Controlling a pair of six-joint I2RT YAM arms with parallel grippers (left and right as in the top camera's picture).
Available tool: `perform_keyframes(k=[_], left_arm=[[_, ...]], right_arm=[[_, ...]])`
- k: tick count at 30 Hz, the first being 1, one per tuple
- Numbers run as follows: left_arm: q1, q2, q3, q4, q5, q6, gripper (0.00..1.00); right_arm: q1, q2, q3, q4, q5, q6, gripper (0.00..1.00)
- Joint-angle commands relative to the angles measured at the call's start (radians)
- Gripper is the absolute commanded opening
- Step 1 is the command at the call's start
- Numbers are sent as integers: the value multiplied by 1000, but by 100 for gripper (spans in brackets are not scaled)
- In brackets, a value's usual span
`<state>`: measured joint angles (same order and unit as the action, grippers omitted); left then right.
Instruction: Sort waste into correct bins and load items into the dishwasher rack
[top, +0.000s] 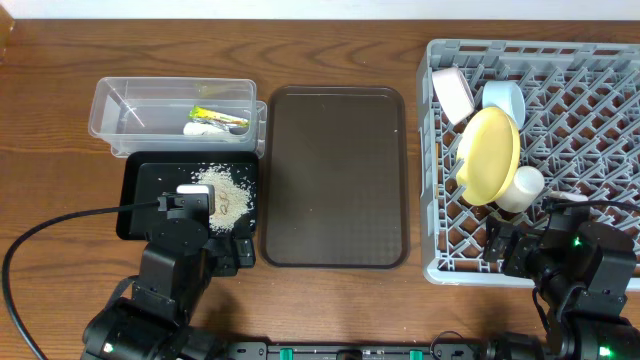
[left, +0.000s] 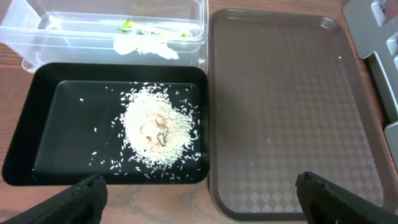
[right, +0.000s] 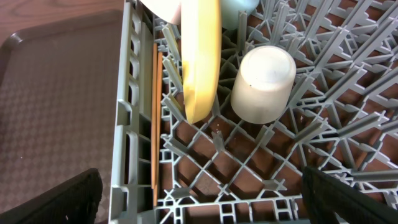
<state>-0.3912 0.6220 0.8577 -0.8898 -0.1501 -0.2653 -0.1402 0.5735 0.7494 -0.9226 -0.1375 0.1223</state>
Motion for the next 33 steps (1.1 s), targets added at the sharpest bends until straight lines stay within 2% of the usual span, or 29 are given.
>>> perform_keyframes(k=[1, 11, 15, 23, 26, 33], left_arm=[[-6, 4, -5, 1, -19, -9, 99], [-6, 4, -5, 1, -19, -9, 100], [-6, 4, -5, 1, -19, -9, 100], [-6, 4, -5, 1, -19, -9, 100], [-6, 4, -5, 1, -19, -9, 100], [-6, 4, -5, 1, -19, -9, 100]], right_arm=[[-9, -6, -7, -2, 10, 8, 99], [42, -94, -34, 51, 89, -45, 99], [43, -209, -130, 185, 76, -79, 99], [80, -463, -433, 571, 8, -82, 99], [108, -533, -521, 684, 10, -139, 99], [144, -568, -635, 755, 33, -154, 99]])
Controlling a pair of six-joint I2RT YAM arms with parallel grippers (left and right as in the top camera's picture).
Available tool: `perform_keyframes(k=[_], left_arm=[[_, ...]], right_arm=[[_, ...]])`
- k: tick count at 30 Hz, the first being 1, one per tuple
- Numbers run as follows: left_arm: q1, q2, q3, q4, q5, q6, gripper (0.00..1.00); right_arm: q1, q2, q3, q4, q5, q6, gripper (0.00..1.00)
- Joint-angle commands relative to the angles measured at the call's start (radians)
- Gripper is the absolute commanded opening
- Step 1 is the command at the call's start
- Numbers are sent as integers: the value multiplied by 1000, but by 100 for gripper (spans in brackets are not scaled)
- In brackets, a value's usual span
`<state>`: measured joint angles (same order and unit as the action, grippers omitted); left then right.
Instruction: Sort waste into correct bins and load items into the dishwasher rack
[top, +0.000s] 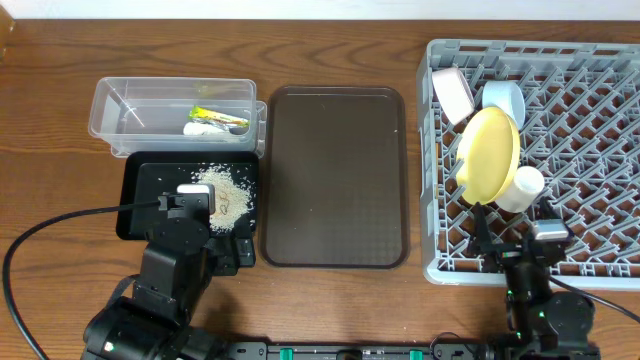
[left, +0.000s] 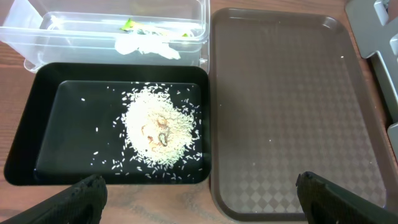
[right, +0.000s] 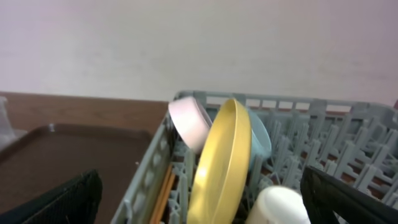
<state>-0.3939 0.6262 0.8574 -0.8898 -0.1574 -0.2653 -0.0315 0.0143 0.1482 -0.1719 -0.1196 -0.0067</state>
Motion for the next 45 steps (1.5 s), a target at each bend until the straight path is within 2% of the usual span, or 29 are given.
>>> perform_keyframes(k=[1, 7, 45], left_arm=[[-3, 0, -5, 1, -12, -9, 100], [-3, 0, -5, 1, -12, -9, 100], [-1, -3, -5, -7, -11, -10, 100]], right_arm=[[43, -9, -46, 5, 32, -26, 99], [63, -9, -113, 39, 59, -24, 99], [63, -8, -113, 37, 60, -25, 99]])
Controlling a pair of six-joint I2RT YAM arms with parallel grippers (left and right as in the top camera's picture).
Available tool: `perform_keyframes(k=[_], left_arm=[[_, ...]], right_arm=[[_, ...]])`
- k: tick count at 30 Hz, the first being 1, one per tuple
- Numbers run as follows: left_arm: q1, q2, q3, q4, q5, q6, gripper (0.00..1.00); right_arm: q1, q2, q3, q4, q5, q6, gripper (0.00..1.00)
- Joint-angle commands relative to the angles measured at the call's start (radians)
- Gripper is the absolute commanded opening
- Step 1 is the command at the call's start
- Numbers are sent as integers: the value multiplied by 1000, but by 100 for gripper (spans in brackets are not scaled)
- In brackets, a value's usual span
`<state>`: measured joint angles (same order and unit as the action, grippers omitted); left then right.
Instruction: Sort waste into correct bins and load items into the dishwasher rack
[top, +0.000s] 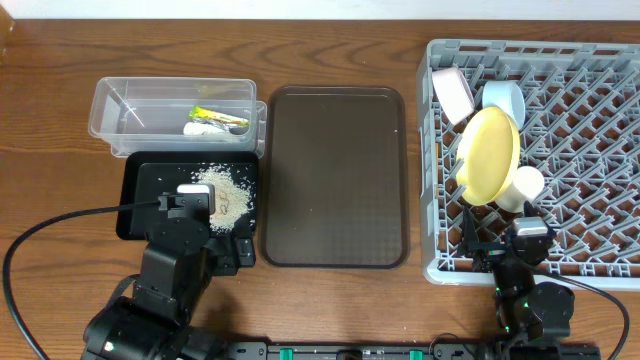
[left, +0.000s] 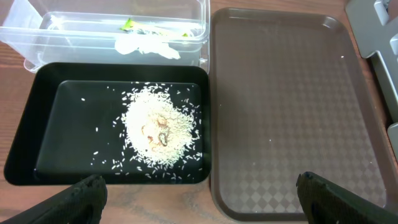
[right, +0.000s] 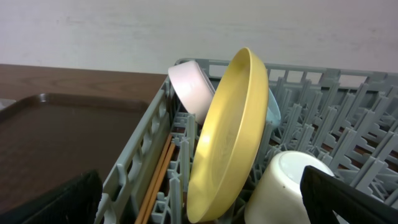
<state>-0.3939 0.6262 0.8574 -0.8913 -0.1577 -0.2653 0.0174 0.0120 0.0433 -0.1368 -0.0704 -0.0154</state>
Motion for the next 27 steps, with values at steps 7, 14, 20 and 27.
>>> perform_keyframes(k=[7, 14, 20, 27], left_arm=[[147, -65, -58, 68, 46, 0, 100], [328, -244, -293, 366, 230, 160, 100], [351, -416, -524, 609, 188, 160, 100], [351, -587, -758, 842, 157, 156, 100]], right_arm=[[14, -5, -8, 3, 11, -16, 99], [14, -5, -8, 2, 11, -16, 99], [14, -5, -8, 2, 11, -16, 99], [14, -5, -8, 2, 11, -16, 99]])
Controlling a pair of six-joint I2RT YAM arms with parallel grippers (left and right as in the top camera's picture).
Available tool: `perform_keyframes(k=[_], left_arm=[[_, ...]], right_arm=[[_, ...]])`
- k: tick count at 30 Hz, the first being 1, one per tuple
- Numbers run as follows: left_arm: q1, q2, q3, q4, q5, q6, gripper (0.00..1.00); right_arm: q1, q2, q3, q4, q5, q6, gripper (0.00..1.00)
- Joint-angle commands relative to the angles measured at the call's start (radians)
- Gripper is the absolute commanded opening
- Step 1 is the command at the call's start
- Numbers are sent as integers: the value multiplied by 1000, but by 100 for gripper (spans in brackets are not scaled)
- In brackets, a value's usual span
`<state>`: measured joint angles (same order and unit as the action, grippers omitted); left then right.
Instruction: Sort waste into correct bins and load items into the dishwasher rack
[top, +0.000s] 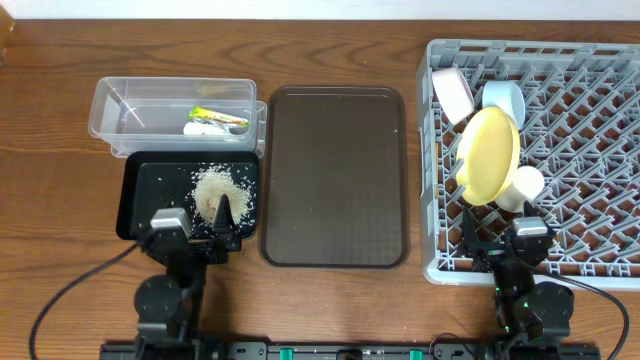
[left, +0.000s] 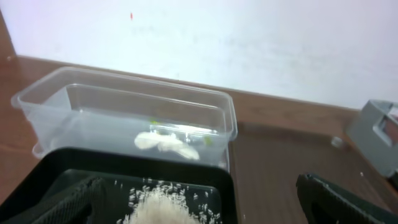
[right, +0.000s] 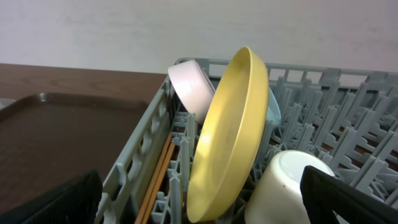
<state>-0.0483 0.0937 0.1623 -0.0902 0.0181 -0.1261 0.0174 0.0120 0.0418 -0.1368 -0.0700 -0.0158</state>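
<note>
The grey dishwasher rack (top: 590, 150) at the right holds a yellow plate (right: 230, 137), a pink bowl (right: 193, 90), a pale blue bowl (top: 503, 98), a white cup (right: 283, 186) and wooden chopsticks (right: 158, 180). A clear bin (left: 130, 115) holds wrappers (left: 168, 142). The black bin (top: 140, 195) in front of it holds rice (left: 168, 208). My left gripper (top: 193, 228) stands open and empty, low at the black bin's front edge. My right gripper (top: 503, 242) is open and empty at the rack's front edge.
A brown tray (top: 335, 175) lies bare between the bins and the rack. Both arms are folded low at the table's front edge. The wooden table (top: 50, 150) shows around the bins. A pale wall (left: 217, 43) stands behind.
My left arm was raised with its camera looking down on the black bin and tray. Now it sits low at the table's front edge, looking level across the bins. The right arm has not moved.
My right gripper first hung open over the rack's front, looking down on the plate and cup. Then it was low at the rack's front edge, looking level, and stayed there. My left gripper stayed open above the bins and now is low too.
</note>
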Motion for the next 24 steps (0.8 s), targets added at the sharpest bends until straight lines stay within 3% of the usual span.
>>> perform_keyframes(k=[1, 5, 11, 24], left_arm=[[5, -77, -91, 65, -19, 17, 100], [4, -92, -159, 129, -18, 17, 100], [3, -92, -158, 15, -19, 18, 100], [3, -90, -158, 19, -18, 18, 100]], right_arm=[[14, -5, -6, 2, 10, -15, 99], [14, -5, -6, 2, 10, -15, 99], [14, -5, -6, 2, 10, -16, 99], [14, -5, -6, 3, 10, -16, 99]])
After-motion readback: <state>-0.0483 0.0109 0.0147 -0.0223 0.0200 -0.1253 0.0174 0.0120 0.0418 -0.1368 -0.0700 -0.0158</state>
